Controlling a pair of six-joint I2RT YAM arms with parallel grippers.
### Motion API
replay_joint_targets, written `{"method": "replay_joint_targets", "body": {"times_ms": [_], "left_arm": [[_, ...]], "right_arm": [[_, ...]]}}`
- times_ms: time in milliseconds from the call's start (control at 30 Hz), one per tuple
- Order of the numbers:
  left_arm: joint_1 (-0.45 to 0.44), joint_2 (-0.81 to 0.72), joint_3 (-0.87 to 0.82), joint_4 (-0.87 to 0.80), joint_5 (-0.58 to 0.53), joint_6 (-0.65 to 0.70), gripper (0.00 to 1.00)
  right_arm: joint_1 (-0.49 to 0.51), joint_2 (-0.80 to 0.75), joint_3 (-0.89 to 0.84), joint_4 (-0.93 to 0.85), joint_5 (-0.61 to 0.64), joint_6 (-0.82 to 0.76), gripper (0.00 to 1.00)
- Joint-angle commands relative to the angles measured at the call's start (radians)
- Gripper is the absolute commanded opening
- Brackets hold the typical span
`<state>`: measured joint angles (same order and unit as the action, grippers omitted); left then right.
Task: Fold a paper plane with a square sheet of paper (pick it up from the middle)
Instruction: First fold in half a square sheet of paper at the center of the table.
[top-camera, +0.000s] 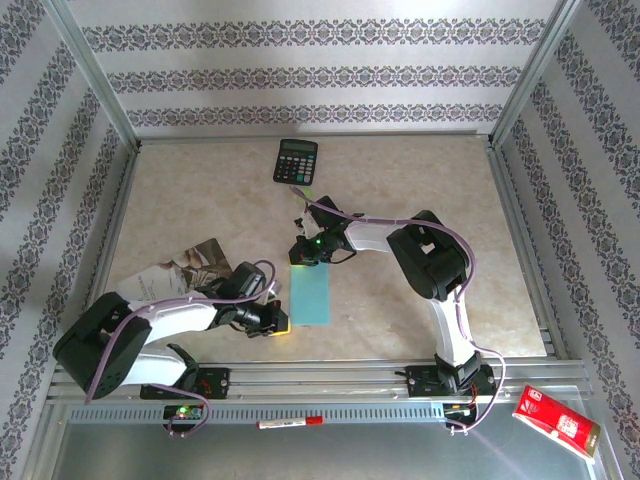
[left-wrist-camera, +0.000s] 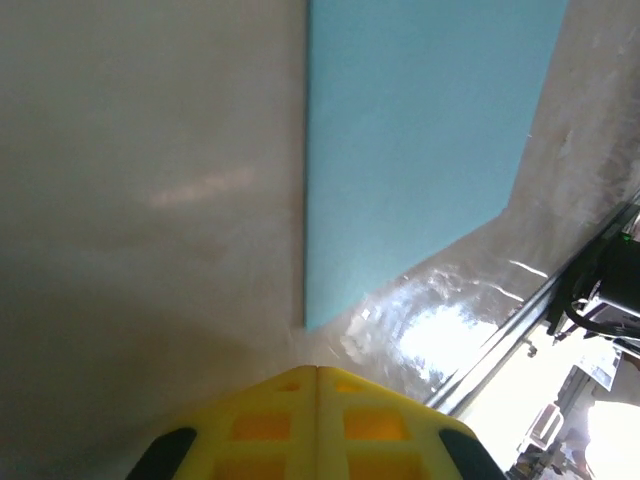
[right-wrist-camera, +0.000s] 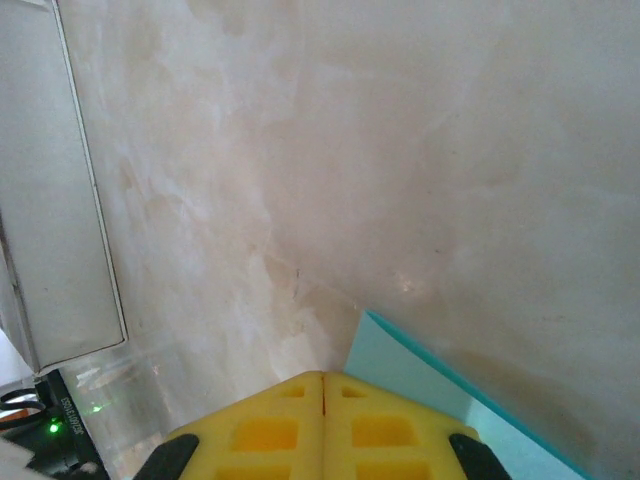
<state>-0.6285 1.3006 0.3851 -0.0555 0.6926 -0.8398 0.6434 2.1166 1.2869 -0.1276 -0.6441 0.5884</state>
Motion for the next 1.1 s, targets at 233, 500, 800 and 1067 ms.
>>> {"method": "replay_joint_targets", "body": {"times_ms": [233,500,800,1067], "left_arm": [[0.048,0.127,0.143,0.109,-0.051,-0.036,0.0],[0.084,0.205,0.126,0.16,-0.036,-0.026,0.0],[0.106,0.216,0.081,0.134,-0.029,0.0,0.0],[0.107,0.232,0.046,0.096,-0.047,0.024,0.0]], "right_arm": [[-0.005,0.023,-0.042,-0.041,0.095,0.004,0.0],[-0.007,0.023,-0.04,-0.044,0.092,0.0,0.0],[-0.007,0.024,-0.034,-0.044,0.089,0.0,0.0],[-0.019,-0.027,0.015,-0.032,0.01,0.043,0.05]]}}
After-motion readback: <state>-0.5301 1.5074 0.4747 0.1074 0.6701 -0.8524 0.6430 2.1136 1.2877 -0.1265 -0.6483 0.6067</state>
